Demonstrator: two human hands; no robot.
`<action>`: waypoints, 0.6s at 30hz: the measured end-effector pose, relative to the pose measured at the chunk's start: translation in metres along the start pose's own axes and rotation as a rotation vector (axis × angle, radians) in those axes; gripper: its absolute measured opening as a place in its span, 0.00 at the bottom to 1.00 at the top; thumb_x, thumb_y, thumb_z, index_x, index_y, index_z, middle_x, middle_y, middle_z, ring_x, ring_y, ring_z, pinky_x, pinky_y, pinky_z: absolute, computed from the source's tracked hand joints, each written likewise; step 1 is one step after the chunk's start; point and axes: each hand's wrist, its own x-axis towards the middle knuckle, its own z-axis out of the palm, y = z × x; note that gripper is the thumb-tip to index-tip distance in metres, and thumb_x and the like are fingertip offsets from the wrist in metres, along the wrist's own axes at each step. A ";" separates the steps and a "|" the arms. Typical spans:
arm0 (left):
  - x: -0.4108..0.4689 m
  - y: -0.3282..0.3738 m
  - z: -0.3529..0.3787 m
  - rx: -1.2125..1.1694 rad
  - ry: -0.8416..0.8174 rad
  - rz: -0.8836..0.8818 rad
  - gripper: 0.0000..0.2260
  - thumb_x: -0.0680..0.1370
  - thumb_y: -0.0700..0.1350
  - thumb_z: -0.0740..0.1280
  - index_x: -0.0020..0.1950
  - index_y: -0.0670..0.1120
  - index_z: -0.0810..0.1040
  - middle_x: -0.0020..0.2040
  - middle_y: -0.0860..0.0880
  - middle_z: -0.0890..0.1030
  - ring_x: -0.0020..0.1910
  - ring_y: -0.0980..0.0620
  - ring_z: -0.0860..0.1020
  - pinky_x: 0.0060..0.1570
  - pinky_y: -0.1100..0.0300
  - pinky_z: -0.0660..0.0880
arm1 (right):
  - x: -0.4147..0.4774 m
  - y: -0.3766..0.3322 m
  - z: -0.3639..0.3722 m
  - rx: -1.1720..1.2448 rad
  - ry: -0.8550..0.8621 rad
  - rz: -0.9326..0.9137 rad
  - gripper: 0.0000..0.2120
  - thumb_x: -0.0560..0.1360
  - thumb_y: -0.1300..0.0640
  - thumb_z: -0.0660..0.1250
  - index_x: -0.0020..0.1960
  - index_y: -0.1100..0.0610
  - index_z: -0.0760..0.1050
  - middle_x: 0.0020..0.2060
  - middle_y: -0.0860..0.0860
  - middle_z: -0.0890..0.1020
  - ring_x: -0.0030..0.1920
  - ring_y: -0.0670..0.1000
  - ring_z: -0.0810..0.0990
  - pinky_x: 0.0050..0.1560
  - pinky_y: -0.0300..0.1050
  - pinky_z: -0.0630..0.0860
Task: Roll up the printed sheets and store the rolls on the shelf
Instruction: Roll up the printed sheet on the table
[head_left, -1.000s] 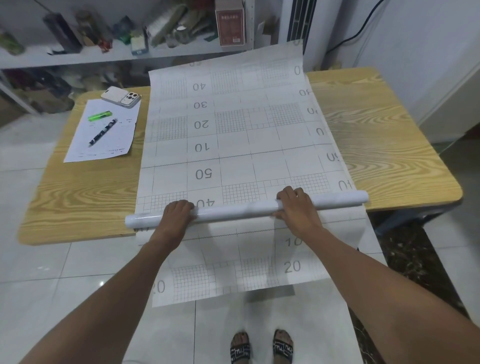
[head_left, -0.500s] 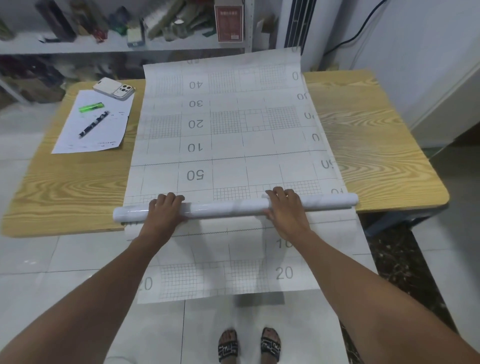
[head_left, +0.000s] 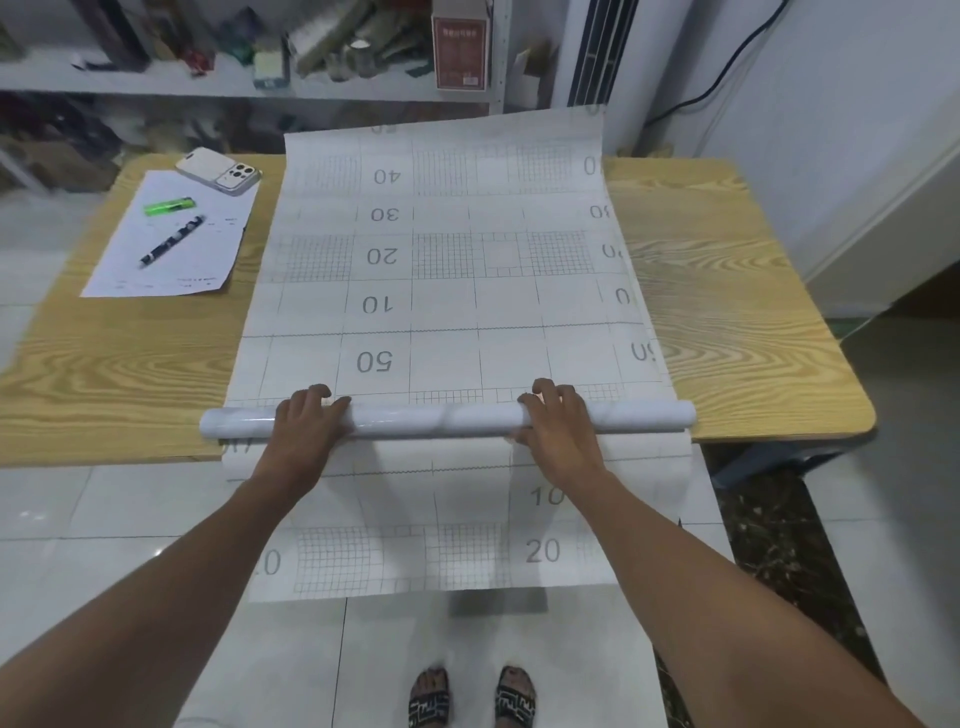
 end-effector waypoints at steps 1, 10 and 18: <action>0.001 -0.001 0.001 0.013 -0.002 -0.005 0.31 0.58 0.27 0.76 0.59 0.38 0.73 0.51 0.35 0.74 0.47 0.37 0.72 0.47 0.40 0.72 | 0.001 0.001 0.000 -0.008 -0.011 -0.002 0.20 0.65 0.52 0.77 0.51 0.60 0.77 0.49 0.56 0.77 0.45 0.59 0.74 0.48 0.52 0.72; 0.011 0.008 -0.005 -0.011 -0.023 -0.050 0.24 0.62 0.37 0.78 0.55 0.38 0.74 0.47 0.36 0.74 0.40 0.37 0.73 0.41 0.43 0.72 | 0.006 0.001 0.000 -0.047 -0.096 -0.021 0.29 0.61 0.65 0.76 0.60 0.56 0.71 0.46 0.52 0.76 0.41 0.55 0.72 0.44 0.47 0.71; 0.017 0.006 -0.002 -0.075 -0.006 -0.033 0.18 0.66 0.32 0.73 0.53 0.40 0.75 0.46 0.39 0.75 0.42 0.38 0.72 0.44 0.45 0.70 | 0.009 0.006 0.001 -0.069 0.005 -0.047 0.15 0.71 0.50 0.70 0.51 0.59 0.74 0.46 0.54 0.77 0.43 0.58 0.74 0.47 0.52 0.72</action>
